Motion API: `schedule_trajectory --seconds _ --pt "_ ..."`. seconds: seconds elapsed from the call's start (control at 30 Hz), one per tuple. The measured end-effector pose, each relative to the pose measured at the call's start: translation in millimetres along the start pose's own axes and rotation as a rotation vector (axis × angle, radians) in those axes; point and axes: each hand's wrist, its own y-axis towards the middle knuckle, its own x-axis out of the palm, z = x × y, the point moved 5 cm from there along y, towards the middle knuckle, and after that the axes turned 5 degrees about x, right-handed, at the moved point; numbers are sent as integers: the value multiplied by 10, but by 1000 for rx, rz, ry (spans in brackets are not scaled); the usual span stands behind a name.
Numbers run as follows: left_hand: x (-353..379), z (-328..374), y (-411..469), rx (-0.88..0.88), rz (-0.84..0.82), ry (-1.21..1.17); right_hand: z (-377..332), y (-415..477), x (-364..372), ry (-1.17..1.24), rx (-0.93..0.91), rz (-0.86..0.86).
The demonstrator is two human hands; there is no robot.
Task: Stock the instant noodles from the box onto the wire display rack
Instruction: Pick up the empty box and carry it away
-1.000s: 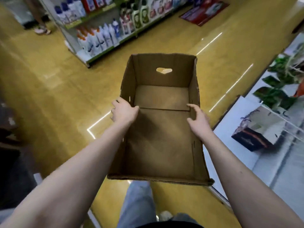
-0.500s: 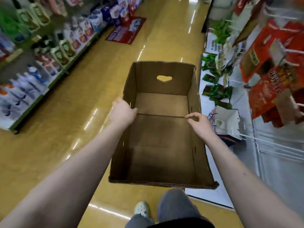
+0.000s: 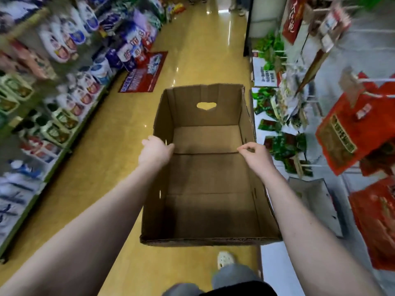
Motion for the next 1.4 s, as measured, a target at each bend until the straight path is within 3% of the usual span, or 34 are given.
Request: schedule_trajectory --seconds 0.33,0.5,0.8,1.1,1.4 --pt "-16 1112 2191 44 44 -5 -795 2153 48 -20 11 66" --pt "38 1673 3604 92 -41 5 -1268 3374 180 -42 56 99" --pt "-217 2920 5531 211 -30 3 -2191 5074 -203 -29 119 166" --pt "188 4119 7120 137 -71 98 -2491 7177 -492 3 100 142" --pt "-83 4979 8520 36 -14 105 -3309 8884 -698 -22 62 125"
